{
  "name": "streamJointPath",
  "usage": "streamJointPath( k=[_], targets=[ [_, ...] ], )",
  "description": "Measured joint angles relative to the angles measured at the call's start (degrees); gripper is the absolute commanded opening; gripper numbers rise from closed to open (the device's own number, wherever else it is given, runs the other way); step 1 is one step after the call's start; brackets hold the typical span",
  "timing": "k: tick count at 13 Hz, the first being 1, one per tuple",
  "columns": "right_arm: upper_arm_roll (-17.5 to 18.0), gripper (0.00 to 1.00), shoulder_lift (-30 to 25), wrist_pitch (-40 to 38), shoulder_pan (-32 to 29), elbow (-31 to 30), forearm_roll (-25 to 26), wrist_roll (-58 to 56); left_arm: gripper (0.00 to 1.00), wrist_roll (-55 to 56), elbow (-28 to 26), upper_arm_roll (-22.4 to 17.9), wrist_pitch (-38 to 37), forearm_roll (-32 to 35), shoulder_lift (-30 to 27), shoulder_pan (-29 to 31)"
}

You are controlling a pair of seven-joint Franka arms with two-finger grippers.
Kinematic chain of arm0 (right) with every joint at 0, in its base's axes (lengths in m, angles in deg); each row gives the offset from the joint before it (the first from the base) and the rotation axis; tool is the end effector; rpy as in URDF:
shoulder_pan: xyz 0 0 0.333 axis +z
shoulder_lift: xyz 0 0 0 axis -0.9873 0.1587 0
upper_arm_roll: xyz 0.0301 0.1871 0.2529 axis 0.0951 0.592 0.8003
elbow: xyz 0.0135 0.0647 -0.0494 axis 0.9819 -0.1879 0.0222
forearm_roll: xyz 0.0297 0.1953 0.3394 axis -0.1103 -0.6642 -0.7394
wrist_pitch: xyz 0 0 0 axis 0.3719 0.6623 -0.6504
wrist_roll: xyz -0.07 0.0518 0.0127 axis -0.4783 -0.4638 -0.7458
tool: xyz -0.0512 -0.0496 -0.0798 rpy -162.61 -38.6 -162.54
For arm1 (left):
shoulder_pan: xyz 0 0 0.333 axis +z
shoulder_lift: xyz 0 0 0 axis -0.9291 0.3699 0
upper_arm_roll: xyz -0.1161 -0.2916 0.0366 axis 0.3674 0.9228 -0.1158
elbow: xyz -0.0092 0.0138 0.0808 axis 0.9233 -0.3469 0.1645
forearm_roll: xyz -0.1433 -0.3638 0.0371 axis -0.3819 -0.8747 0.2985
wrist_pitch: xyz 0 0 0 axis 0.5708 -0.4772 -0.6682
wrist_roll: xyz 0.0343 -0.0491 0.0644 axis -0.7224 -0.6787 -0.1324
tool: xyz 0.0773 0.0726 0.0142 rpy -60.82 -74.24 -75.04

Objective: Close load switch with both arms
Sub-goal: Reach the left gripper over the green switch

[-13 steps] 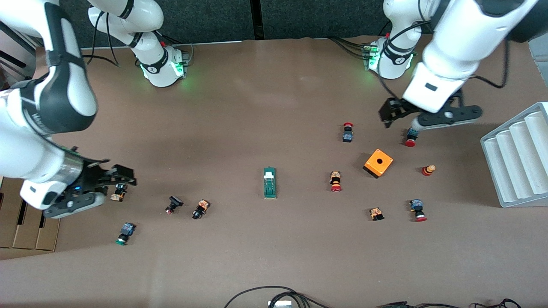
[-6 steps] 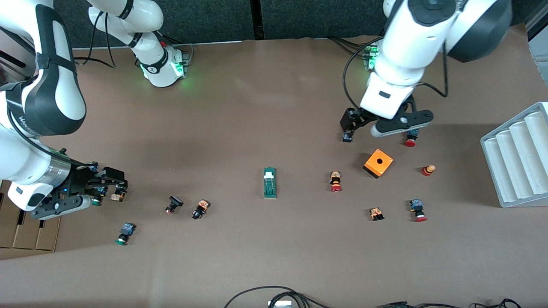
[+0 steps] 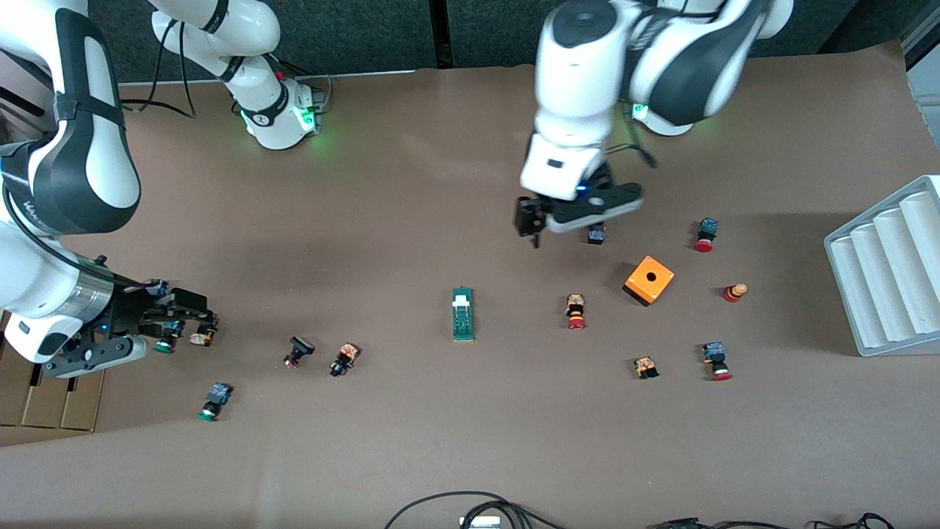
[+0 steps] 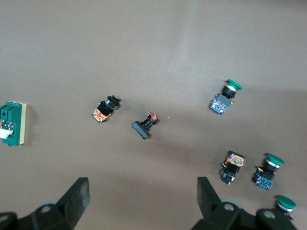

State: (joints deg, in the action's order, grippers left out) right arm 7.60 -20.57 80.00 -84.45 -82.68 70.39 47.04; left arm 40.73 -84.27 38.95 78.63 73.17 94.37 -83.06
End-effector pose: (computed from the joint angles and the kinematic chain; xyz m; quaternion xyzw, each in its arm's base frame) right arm 0.6472 0.0240 0.4916 -0.9939 -0.0869 -0.0032 0.0685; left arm 0.4813 -0.4069 0.5190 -0.9768 -0.1711 -0.1286 0.0022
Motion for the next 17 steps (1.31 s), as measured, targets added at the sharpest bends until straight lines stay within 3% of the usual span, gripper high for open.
streamJointPath(
  k=[4,14,17],
  targets=[
    [0.0,1.00,0.0,0.0,0.0,0.0,0.0,0.0,1.00,10.3,-0.1,0.1,5.3,7.7,5.2,-4.8],
    [0.1,1.00,-0.2,0.0,0.0,0.1,0.8,0.0,1.00,33.3,-0.8,0.1,7.7,33.7,16.6,-14.2],
    [0.3,1.00,-0.2,0.0,0.2,0.1,0.8,0.0,1.00,44.9,-2.1,0.1,8.7,44.2,20.0,-16.5]
  ],
)
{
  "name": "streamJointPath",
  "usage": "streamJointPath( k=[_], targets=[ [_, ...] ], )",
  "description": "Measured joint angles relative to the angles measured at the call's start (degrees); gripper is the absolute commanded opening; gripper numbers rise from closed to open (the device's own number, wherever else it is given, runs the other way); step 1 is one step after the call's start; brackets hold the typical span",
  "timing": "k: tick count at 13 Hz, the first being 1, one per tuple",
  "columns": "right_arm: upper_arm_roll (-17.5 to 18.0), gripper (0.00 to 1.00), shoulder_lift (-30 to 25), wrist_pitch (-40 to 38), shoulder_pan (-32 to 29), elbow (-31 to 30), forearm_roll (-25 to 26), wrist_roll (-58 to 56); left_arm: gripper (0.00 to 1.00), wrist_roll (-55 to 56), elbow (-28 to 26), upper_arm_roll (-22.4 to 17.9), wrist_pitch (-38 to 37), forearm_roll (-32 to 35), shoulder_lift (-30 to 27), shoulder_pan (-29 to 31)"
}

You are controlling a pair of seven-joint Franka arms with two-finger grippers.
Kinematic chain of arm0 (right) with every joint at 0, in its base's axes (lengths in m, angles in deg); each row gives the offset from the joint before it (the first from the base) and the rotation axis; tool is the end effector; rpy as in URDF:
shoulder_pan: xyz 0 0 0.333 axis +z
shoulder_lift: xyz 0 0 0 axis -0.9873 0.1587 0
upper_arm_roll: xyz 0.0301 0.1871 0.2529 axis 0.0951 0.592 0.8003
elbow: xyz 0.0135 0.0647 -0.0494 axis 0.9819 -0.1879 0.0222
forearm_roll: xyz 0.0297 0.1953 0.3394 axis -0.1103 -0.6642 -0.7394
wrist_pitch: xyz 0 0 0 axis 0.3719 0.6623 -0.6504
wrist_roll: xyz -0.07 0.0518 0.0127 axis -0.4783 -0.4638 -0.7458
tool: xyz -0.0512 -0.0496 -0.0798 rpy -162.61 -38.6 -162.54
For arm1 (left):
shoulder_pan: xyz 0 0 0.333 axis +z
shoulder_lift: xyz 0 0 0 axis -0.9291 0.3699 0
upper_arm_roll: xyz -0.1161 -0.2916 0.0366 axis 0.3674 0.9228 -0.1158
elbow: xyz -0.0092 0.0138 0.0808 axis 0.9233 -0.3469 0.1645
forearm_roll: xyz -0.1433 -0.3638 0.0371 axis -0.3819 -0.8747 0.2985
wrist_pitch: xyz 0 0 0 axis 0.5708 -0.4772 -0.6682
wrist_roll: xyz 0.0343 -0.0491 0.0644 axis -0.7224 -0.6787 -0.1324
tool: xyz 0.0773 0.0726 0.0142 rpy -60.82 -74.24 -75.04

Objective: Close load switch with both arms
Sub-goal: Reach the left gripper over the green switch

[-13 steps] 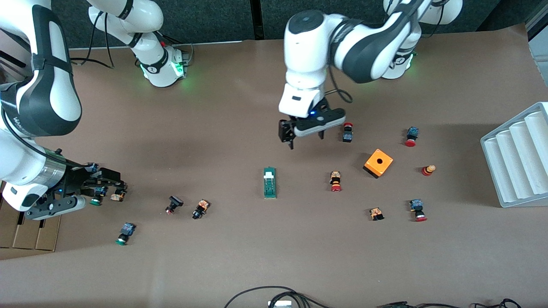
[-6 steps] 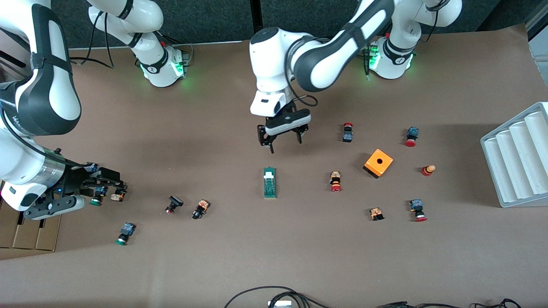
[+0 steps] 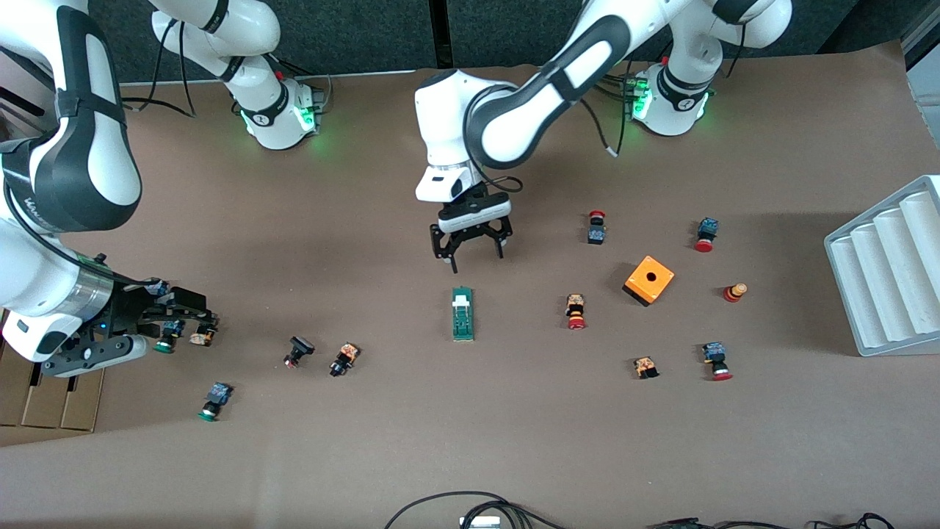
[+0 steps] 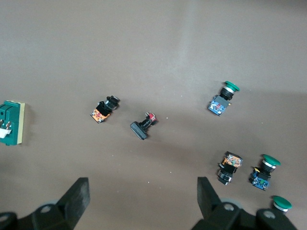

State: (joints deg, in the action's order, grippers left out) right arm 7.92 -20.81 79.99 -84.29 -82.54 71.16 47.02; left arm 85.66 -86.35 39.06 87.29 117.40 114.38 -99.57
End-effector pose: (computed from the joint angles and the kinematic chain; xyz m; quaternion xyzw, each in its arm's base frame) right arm 0.6466 0.0279 0.4954 -0.9937 -0.0930 -0.0058 0.0624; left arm 0.4001 -0.5478 0.3209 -0.9284 -0.1789 -0.3254 0.0151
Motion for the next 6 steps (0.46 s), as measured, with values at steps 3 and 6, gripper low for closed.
streamJointPath(
  k=[3,6],
  targets=[
    [0.0,1.00,0.0,0.0,0.1,0.0,0.0,0.0,1.00,11.9,-1.7,0.0,0.0,11.8,4.1,-2.9],
    [0.1,1.00,0.0,0.0,0.1,0.0,0.0,0.0,1.00,19.8,-3.4,-0.1,0.0,21.8,7.5,-4.1]
  ],
)
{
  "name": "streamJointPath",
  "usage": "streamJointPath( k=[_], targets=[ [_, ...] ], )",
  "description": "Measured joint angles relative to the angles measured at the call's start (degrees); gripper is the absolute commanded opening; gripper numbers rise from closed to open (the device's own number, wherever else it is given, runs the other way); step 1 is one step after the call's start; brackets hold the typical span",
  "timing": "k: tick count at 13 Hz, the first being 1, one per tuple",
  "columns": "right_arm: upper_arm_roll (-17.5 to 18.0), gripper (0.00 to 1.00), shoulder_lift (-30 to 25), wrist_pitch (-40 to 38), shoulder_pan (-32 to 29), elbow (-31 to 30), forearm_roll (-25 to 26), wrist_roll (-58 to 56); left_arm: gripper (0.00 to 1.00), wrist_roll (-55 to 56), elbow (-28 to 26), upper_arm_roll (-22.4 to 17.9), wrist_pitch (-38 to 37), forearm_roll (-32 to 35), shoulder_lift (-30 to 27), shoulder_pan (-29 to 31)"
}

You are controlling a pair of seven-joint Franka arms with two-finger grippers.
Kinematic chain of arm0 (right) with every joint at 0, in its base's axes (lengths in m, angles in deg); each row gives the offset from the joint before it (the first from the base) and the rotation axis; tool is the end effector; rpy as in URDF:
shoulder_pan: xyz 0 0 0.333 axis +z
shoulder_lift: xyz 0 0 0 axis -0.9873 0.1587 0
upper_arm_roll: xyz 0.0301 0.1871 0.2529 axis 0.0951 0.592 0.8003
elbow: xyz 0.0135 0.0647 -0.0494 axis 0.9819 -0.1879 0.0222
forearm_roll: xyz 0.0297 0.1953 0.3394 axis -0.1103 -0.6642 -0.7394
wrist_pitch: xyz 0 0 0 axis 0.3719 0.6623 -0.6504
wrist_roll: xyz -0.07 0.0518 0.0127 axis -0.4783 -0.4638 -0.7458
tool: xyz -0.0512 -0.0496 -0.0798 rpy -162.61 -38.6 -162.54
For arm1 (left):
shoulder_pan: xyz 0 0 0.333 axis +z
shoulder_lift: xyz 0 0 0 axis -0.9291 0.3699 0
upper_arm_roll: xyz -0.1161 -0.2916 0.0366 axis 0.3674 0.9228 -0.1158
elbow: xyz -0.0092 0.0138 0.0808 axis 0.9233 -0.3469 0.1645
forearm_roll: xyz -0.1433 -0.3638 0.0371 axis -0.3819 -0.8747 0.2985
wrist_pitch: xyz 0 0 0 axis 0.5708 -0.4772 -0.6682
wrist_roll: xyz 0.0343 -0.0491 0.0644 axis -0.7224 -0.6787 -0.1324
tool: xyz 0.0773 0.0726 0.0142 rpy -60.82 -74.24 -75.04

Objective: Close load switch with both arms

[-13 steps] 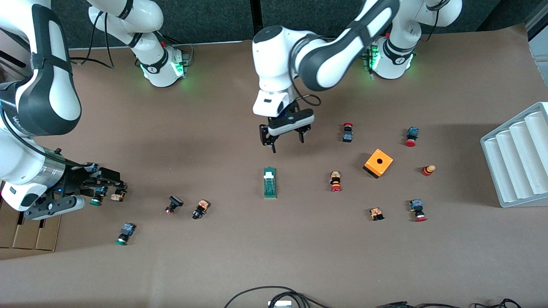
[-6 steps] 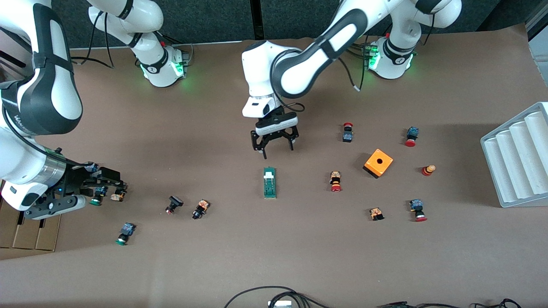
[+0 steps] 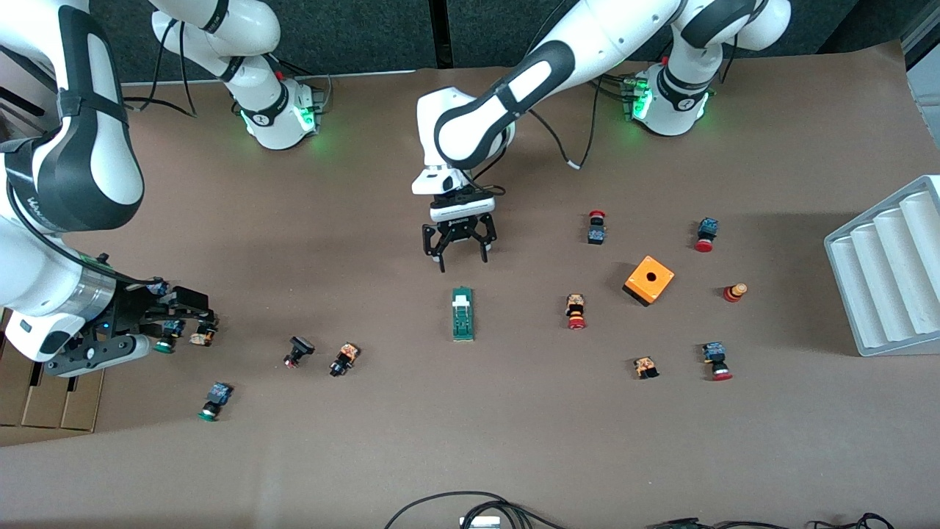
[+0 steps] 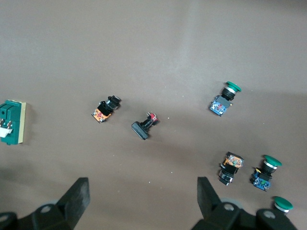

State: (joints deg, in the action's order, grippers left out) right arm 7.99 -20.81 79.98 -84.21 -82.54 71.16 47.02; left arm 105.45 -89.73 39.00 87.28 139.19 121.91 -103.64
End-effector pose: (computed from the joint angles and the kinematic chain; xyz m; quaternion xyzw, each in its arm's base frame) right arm 0.6465 0.0295 0.4954 -0.9936 -0.0943 -0.0057 0.0626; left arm 0.3523 -0.5645 0.2251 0.8995 0.1505 0.4096 0.0219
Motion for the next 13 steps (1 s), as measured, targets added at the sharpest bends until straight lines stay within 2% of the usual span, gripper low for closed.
streamJointPath(
  k=[7,13],
  targets=[
    [0.0,1.00,0.0,0.0,0.0,0.0,0.0,0.0,1.00,12.6,-0.6,-0.3,-10.2,18.5,9.1,-3.3],
    [0.0,1.00,0.0,0.0,0.0,0.0,0.0,0.0,0.99,13.8,0.1,-1.3,-14.4,23.9,13.7,-5.8]
  ],
)
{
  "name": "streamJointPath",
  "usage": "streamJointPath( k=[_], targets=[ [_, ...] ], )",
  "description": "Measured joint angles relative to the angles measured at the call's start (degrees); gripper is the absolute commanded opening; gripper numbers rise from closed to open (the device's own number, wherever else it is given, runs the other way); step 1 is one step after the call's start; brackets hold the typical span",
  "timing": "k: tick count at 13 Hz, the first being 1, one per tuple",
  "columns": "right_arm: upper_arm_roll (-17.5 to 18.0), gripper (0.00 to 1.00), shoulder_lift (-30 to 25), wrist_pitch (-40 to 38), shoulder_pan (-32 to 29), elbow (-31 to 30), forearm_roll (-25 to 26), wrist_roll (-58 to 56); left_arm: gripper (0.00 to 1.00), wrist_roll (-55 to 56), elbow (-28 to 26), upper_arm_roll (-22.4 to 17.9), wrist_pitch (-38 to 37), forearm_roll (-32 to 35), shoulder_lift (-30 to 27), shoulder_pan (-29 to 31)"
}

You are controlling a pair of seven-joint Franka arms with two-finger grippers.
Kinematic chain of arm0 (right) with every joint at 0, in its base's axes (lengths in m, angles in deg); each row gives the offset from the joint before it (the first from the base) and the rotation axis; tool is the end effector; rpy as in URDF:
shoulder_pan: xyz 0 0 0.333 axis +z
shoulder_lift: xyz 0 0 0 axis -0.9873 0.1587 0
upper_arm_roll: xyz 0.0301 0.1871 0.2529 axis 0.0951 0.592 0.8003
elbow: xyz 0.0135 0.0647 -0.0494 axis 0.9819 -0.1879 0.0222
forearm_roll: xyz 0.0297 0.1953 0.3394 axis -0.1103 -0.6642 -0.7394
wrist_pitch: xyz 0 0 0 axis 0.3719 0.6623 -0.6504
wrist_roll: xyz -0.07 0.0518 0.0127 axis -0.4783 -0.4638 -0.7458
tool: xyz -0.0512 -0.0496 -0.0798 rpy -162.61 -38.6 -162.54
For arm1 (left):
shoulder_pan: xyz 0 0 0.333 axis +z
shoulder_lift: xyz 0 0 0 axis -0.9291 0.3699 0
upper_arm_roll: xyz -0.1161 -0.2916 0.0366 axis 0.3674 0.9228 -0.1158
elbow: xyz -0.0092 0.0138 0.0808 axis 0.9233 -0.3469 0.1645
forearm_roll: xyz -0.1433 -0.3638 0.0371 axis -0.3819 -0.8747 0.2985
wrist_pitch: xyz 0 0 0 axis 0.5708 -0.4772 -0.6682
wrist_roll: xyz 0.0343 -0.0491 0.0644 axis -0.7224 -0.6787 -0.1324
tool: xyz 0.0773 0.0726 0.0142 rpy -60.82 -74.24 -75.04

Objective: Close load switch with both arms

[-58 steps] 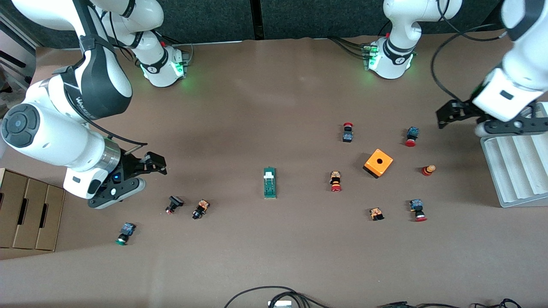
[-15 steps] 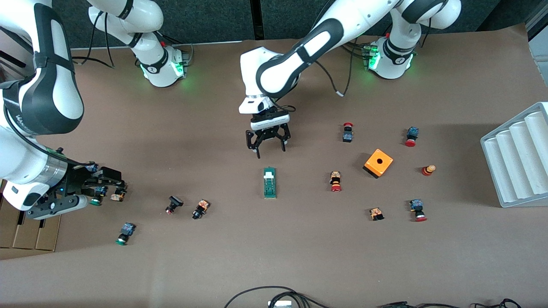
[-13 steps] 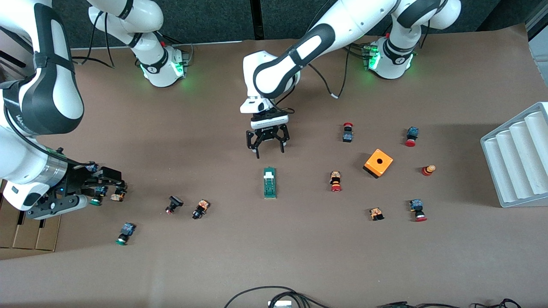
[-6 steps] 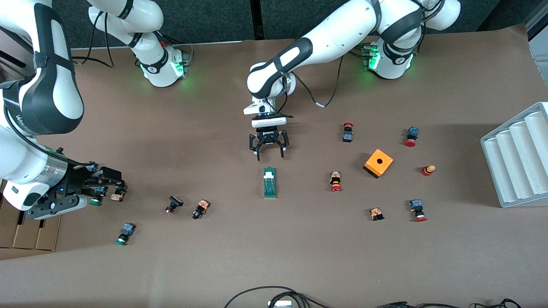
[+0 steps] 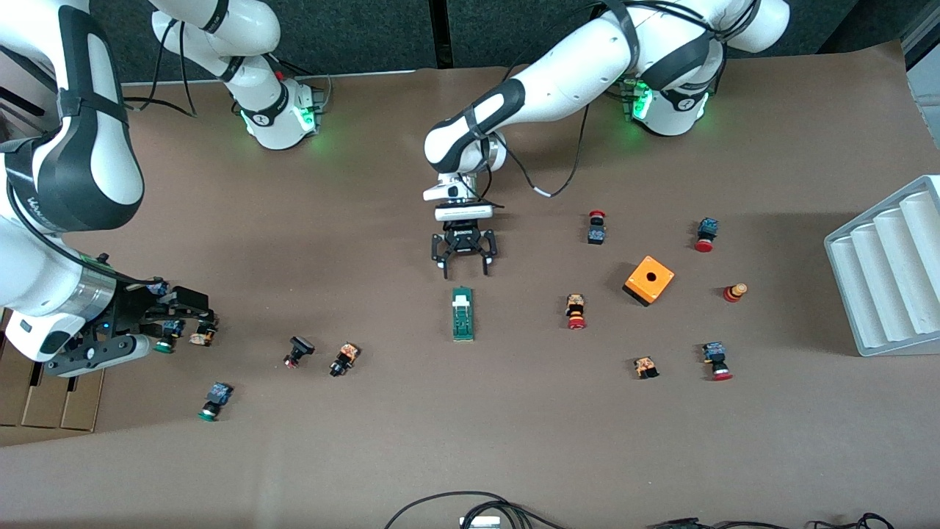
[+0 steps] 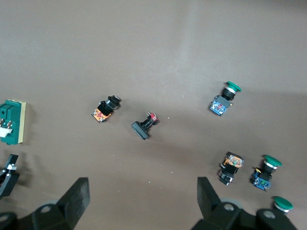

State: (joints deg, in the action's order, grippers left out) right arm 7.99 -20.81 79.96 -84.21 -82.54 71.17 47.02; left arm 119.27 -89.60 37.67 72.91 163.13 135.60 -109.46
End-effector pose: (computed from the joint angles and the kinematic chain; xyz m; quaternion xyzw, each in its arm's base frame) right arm 0.6465 0.0295 0.4954 -0.9936 -0.0943 -0.0055 0.0625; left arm 0.3119 -0.5587 0.0950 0.8397 0.0764 0.5374 0.0147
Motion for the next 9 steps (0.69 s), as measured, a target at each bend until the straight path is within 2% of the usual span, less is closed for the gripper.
streamJointPath(
  k=[3,7,9],
  targets=[
    [0.0,1.00,0.0,0.0,0.0,0.0,0.0,0.0,0.97,-0.6,2.4,-2.5,-0.7,1.8,2.4,-2.3],
    [0.1,1.00,0.0,0.0,0.0,0.0,0.0,-0.1,0.93,-2.1,3.8,-2.9,-0.7,3.3,4.1,-2.5],
    [0.3,1.00,0.0,-0.2,0.1,0.0,0.0,-0.1,0.86,-2.5,4.4,-3.6,-0.7,3.5,4.2,-2.6]
  ],
)
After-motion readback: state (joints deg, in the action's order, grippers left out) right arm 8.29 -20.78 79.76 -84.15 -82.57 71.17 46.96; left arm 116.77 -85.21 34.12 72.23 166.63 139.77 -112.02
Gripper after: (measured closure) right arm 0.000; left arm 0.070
